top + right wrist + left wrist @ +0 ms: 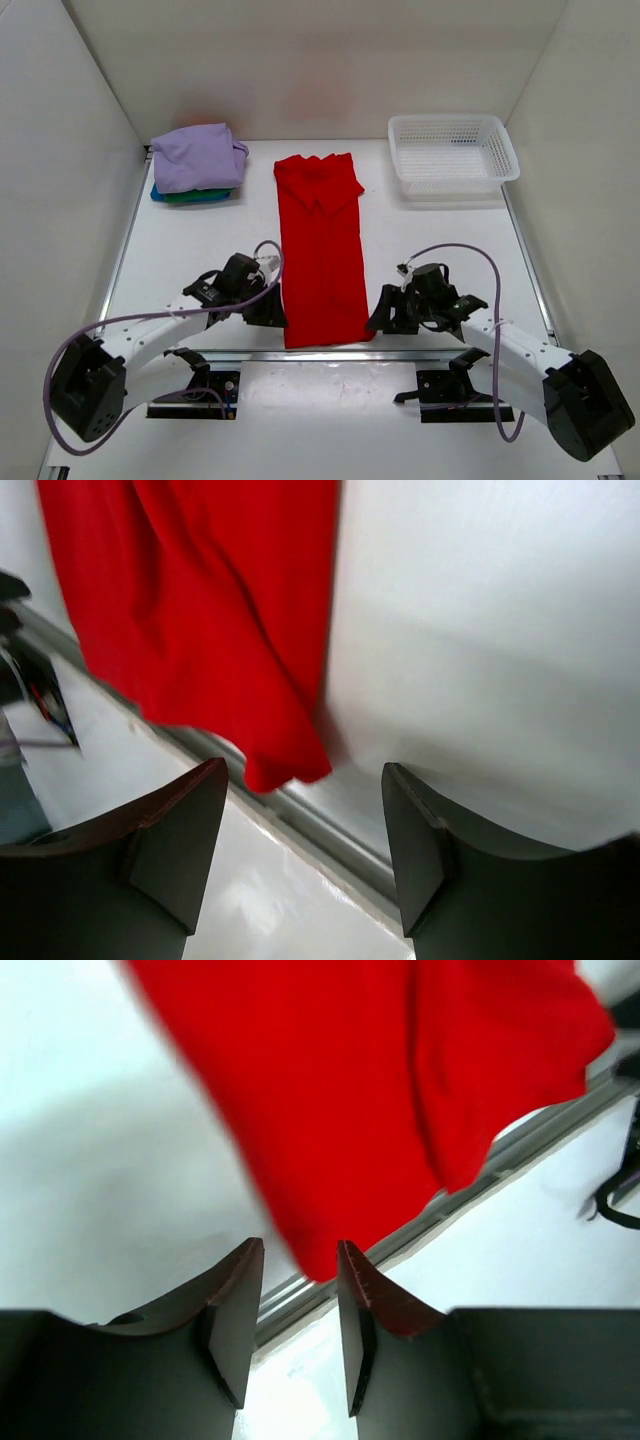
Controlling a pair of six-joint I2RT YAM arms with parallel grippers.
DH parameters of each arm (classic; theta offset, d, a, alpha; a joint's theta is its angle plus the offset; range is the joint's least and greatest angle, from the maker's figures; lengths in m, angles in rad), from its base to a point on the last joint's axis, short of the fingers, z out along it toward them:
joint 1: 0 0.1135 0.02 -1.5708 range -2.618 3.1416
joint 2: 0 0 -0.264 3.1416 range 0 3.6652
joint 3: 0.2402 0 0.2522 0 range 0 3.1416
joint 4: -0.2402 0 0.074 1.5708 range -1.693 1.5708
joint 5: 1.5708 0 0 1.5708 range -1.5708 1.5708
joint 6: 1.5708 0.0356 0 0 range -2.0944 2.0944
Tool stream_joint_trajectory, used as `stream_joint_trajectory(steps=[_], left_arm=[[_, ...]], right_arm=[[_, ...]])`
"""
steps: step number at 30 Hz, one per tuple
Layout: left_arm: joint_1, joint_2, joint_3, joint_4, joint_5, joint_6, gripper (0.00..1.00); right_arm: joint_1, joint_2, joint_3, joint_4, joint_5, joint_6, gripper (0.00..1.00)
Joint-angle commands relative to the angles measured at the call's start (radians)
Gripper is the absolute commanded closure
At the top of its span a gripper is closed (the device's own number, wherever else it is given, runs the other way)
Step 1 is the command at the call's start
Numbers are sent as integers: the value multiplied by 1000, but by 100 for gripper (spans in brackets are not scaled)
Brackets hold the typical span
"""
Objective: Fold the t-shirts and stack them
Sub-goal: Grab the bottom of the folded rectangular tshirt with both arms
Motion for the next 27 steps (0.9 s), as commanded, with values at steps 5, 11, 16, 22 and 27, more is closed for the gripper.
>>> stream_joint_trajectory(steps=[5,11,16,22,27], left_arm=[[-7,-194,-180,134,-43,-154,62],[-99,-168,-269,269,-50,-258,52],[-151,-118,-294,309,-40,-278,61],[-157,-229,-323,222,-29,-314,100],[-147,-297,-288,156,-15,-324,100]], right_arm=[[102,-9,-96,157,-18,125,39],[162,45,-57,168,30,170,40],[217,91,-42,181,56,184,90],[297,48,-44,86,33,193,100],[291,5,-27,32,-28,191,100]])
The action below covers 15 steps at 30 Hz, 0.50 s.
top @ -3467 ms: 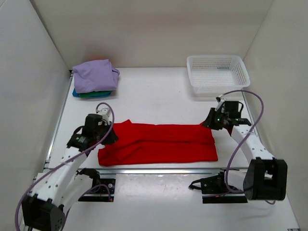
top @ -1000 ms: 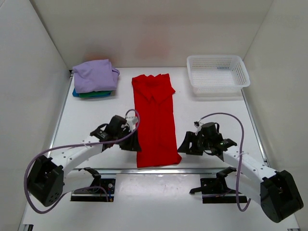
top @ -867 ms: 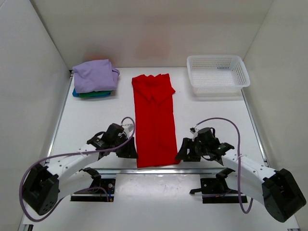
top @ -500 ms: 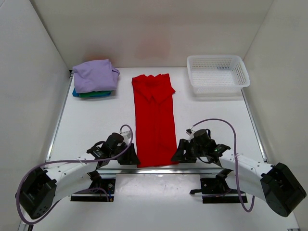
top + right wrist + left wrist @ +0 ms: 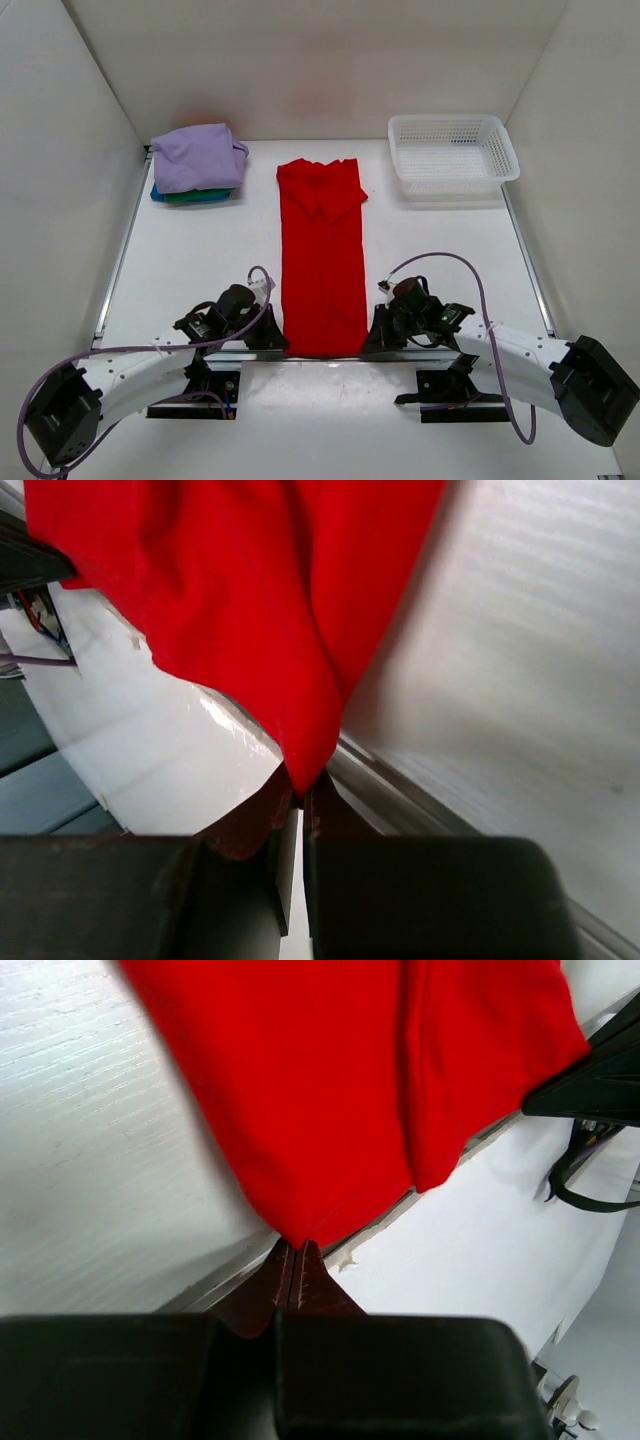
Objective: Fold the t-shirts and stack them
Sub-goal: Grab the bottom of the folded rectangular tshirt with both arms, then fold the folded rectangular tshirt in 1/3 of the way
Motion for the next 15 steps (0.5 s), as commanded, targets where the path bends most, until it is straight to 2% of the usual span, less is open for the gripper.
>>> stream_joint_trajectory(steps=[1,6,10,15], left_arm=[[23,-14,43,-52,22,-3,100],[117,96,200,-77,70,105,100],[313,196,342,-92,148,191,100],[444,523,633,-91,160,325,100]], right_arm=[[-25,-19,56,-53,-60,5,100],[-142,59,206,-126,-157,-104,100],[-313,194,397,-171,-220,-208,100],[-455,456,669,-223,-252,-345,100]])
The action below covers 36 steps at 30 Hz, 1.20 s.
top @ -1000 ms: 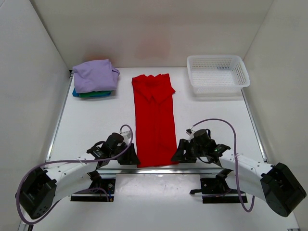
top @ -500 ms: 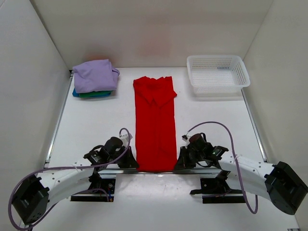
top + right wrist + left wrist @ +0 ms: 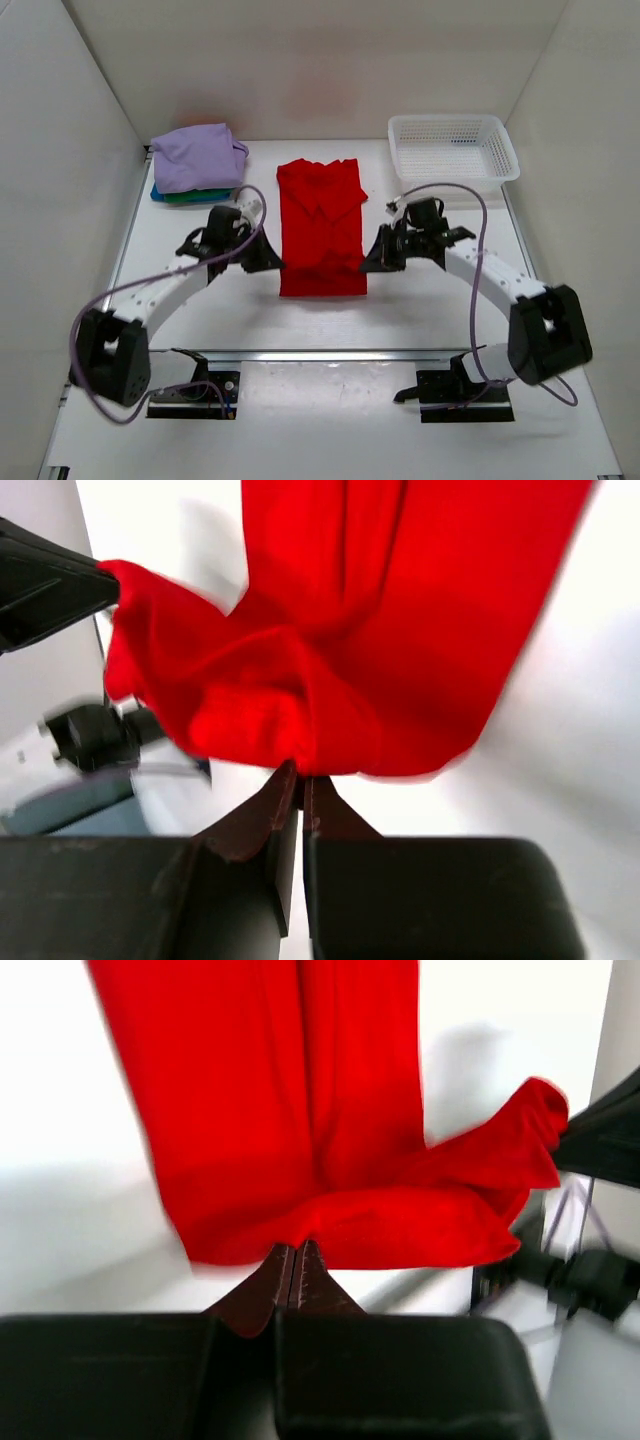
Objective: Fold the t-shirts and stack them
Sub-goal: Fold the folded rectangular tshirt in 1/3 of the way, then grab one side of the 2/3 rectangular tshirt with both arms
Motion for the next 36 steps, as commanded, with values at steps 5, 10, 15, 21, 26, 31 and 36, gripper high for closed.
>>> stream_joint_trajectory(steps=[5,10,15,21,26,31,36], left_arm=[[160,450,346,100,48,106,80],[194,563,425,147,105,72,55],[171,416,224,207,65,75,44],[44,98,-161,308,-200,-118,53],[-35,-38,-353,458,-325,-346,59],[-82,29,-342,517,-373,-377,51],[-124,214,-269,624,-371,-415,43]], right_arm=[[-132,445,468,-49,2,-182,85],[-134,514,596,-109,110,-219,53],[-111,326,311,-1,170,-158,50],[-7,65,-108,245,318,77,49],[72,-29,-295,441,415,256,45],[75,60,-321,564,391,314,42],[58,210,-242,636,357,315,45]])
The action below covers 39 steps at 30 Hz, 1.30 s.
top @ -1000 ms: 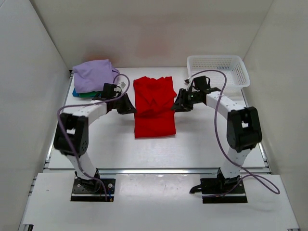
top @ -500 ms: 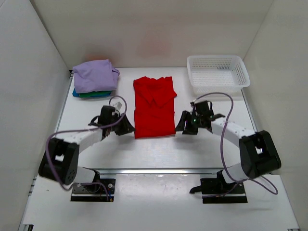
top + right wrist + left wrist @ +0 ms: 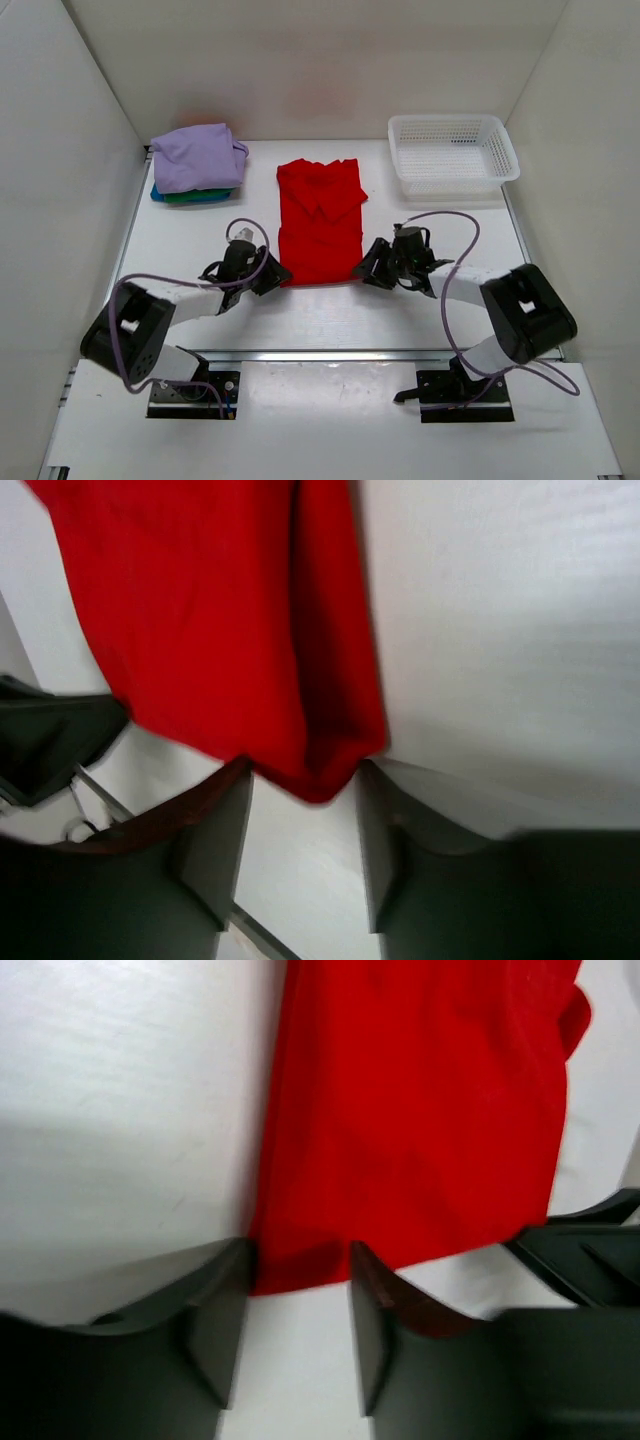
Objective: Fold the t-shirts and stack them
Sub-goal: Grab one side of the 2/3 rectangular tshirt with both arms, then fold the long partially folded tshirt into a neat square
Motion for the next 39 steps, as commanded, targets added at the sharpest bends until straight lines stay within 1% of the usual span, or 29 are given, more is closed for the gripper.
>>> stream_joint_trajectory(steps=[1,2,3,4,5,7,8,9,10,12,14,15,17,19,20,22,25,28,30,31,32,33,34,35,36,37,39], left_arm=[[-39,114,76,83,-42,-44,50],[-46,128,91,85,-30,-41,63],[-42,167,113,94,-25,-28,82],[-39,187,123,99,4,-33,94],[-30,188,116,102,35,-30,100],[-19,159,111,58,63,-2,100],[-19,112,95,39,67,16,100],[-19,86,84,-8,76,31,100],[-20,28,62,-62,81,59,100],[-31,-87,12,-151,92,101,100],[-62,-164,-33,-238,112,121,100],[-68,-216,-71,-252,118,116,100],[-135,-294,-119,-288,118,90,100],[-202,-400,-154,-338,97,52,100],[-230,-425,-171,-366,90,30,100],[-252,-538,-226,-388,96,-28,100],[-228,-678,-289,-424,115,-70,100],[-171,-736,-272,-464,125,-51,100],[-114,-709,-227,-446,154,-33,100],[-71,-665,-178,-437,168,-5,100],[-27,-607,-119,-420,181,8,100],[1,-567,-81,-411,185,47,100],[44,-484,-5,-389,199,93,100],[79,-388,74,-371,198,107,100],[123,-340,114,-345,198,140,100],[138,-236,202,-299,199,168,100],[193,3,405,-248,201,192,100]], right_arm=[[-11,105,64,88,11,13,61],[-9,128,77,84,11,14,74],[-15,136,87,91,5,11,96],[-9,136,97,84,2,2,100],[-11,124,97,68,3,-16,100],[-8,86,91,29,6,-36,100],[-5,44,71,-1,12,-41,100],[-2,-8,45,-14,8,-47,100],[-6,-25,37,-59,2,-62,100],[6,-127,-15,-122,-11,-72,100],[35,-245,-95,-169,-35,-78,100],[44,-272,-113,-220,-35,-67,100],[107,-368,-169,-261,-29,-43,100],[164,-460,-240,-301,-3,29,100],[200,-518,-283,-292,5,48,100],[234,-591,-342,-291,8,130,100],[245,-672,-403,-300,-4,167,100],[184,-688,-379,-321,-50,113,100],[91,-646,-322,-328,-93,64,99],[60,-619,-266,-332,-128,13,100],[-1,-566,-197,-331,-142,-10,100],[-58,-495,-164,-323,-179,-53,100],[-83,-458,-90,-311,-204,-90,100],[-127,-370,-10,-294,-215,-105,100],[-162,-287,85,-282,-216,-140,100],[-201,-230,131,-269,-233,-171,100],[-238,-47,321,-243,-248,-199,100]])
